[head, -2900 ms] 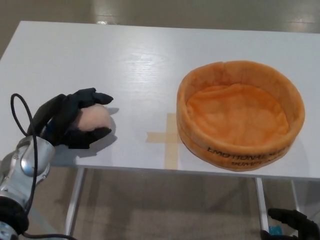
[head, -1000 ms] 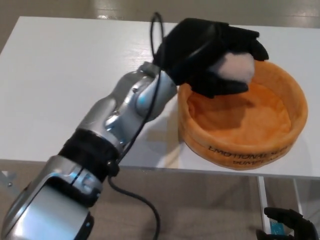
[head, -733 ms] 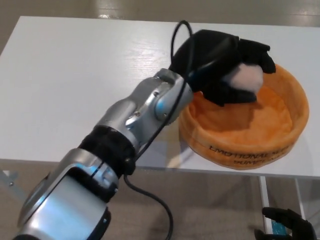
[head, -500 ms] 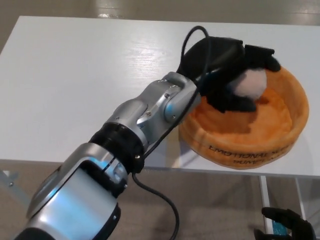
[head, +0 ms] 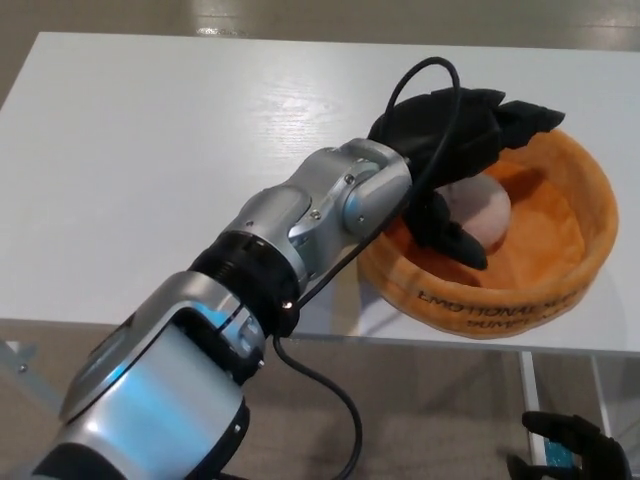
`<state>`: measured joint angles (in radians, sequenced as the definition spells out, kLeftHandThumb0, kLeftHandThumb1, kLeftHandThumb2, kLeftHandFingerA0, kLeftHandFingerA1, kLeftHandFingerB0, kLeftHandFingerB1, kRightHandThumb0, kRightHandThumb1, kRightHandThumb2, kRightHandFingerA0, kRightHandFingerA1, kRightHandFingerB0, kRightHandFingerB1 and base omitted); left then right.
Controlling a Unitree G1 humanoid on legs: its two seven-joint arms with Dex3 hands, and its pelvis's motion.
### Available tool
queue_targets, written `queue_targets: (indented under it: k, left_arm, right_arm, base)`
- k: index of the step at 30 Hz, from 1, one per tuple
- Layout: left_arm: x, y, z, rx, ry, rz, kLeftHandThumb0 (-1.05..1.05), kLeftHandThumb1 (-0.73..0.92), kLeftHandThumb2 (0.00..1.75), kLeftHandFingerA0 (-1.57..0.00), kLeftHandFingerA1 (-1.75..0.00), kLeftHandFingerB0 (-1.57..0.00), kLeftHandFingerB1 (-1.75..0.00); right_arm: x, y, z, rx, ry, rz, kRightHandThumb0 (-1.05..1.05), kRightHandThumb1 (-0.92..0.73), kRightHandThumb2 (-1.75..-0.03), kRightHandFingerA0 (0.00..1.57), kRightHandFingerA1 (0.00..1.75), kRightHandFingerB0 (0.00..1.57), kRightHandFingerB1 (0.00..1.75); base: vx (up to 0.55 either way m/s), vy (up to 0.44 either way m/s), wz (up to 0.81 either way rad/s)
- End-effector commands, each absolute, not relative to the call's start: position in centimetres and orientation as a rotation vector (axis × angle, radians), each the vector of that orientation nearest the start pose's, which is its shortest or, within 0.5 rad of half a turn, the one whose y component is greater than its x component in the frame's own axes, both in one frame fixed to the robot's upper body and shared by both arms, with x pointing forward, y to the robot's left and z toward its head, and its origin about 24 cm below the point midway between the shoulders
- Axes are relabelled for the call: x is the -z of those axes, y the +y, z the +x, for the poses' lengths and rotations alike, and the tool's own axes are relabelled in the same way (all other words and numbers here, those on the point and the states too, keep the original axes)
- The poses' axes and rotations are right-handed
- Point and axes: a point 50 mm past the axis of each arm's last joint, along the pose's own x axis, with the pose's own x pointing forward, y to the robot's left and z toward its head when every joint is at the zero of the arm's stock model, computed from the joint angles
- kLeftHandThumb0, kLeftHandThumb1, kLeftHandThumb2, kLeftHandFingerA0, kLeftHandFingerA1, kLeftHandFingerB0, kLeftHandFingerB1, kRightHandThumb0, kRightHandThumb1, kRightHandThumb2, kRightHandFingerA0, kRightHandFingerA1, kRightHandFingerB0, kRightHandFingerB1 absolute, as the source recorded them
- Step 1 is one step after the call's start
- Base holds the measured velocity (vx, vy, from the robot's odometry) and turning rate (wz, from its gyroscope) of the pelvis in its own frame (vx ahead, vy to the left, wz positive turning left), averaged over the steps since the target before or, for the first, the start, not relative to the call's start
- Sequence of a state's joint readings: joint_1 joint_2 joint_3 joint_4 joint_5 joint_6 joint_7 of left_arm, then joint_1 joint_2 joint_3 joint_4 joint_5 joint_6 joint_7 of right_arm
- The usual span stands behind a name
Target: Use the left hand to pick up the pink round toy on the left and place it inside the orange plate on the desk.
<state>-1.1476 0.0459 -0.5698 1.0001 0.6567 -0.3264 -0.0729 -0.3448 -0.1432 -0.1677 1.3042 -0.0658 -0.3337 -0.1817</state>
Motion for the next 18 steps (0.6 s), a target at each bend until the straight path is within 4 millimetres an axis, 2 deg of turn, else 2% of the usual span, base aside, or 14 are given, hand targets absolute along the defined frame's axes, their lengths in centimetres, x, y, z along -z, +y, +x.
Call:
queue_targets:
  k: [1, 2, 3, 5, 8, 9, 10, 13, 18]
  left_arm:
    - [-18.1, -2.3, 37.0, 0.811, -0.502, 1.272, -0.71, 0.39, 0.84, 0.00, 0.00, 0.00, -0.08]
    - [-18.4, -2.2, 37.0, 0.811, -0.512, 1.262, -0.71, 0.39, 0.84, 0.00, 0.00, 0.00, -0.08]
    - [-18.7, -2.1, 36.9, 0.810, -0.523, 1.257, -0.94, 0.45, 0.61, 0.00, 0.00, 0.00, -0.16]
    - [-19.7, -1.7, 36.7, 0.807, -0.554, 1.240, -0.94, 0.43, 0.67, 0.00, 0.00, 0.00, -0.10]
    - [-21.9, -0.9, 36.0, 0.786, -0.627, 1.212, -0.95, 0.44, 0.67, 0.00, 0.00, 0.00, -0.10]
    - [-22.7, -0.6, 35.6, 0.780, -0.652, 1.195, -0.88, 0.42, 0.62, 0.00, 0.00, 0.00, -0.16]
    - [-23.9, 0.2, 34.9, 0.770, -0.697, 1.179, -0.70, 0.39, 0.82, 0.00, 0.00, 0.00, -0.12]
    - [-25.5, 1.8, 33.4, 0.746, -0.763, 1.178, -0.64, 0.39, 0.78, 0.00, 0.00, 0.00, -0.14]
    - [-26.4, 4.0, 31.6, 0.728, -0.827, 1.143, -0.58, 0.40, 0.75, 0.00, 0.00, -0.04, -0.19]
  right_arm:
    - [10.5, -21.1, 22.6, 0.277, 0.631, -0.163, -0.14, -0.27, -0.94, 0.61, 0.84, 0.52, 0.74]
    - [10.5, -21.0, 22.6, 0.276, 0.631, -0.162, -0.14, -0.27, -0.94, 0.61, 0.84, 0.52, 0.74]
    - [10.5, -21.0, 22.6, 0.276, 0.631, -0.161, -0.14, -0.27, -0.94, 0.61, 0.84, 0.52, 0.74]
    - [10.5, -21.0, 22.6, 0.277, 0.632, -0.166, -0.14, -0.28, -0.94, 0.61, 0.83, 0.52, 0.74]
    - [10.5, -21.0, 22.7, 0.279, 0.633, -0.172, -0.12, -0.29, -0.94, 0.61, 0.83, 0.52, 0.74]
    - [10.4, -21.0, 22.7, 0.281, 0.631, -0.168, -0.10, -0.29, -0.94, 0.61, 0.84, 0.52, 0.74]
    - [10.3, -21.1, 22.8, 0.283, 0.627, -0.161, -0.11, -0.29, -0.95, 0.62, 0.84, 0.52, 0.74]
    - [10.3, -21.2, 22.9, 0.286, 0.625, -0.156, -0.13, -0.28, -0.94, 0.62, 0.84, 0.53, 0.74]
    - [10.2, -21.2, 22.9, 0.284, 0.625, -0.164, -0.12, -0.28, -0.94, 0.65, 0.86, 0.52, 0.74]
  base:
    - [0.00, 0.000, 0.00]
    - [0.00, 0.000, 0.00]
    - [0.00, 0.000, 0.00]
    - [0.00, 0.000, 0.00]
    - [0.00, 0.000, 0.00]
    - [0.00, 0.000, 0.00]
    - [0.00, 0.000, 0.00]
    - [0.00, 0.000, 0.00]
    - [0.00, 0.000, 0.00]
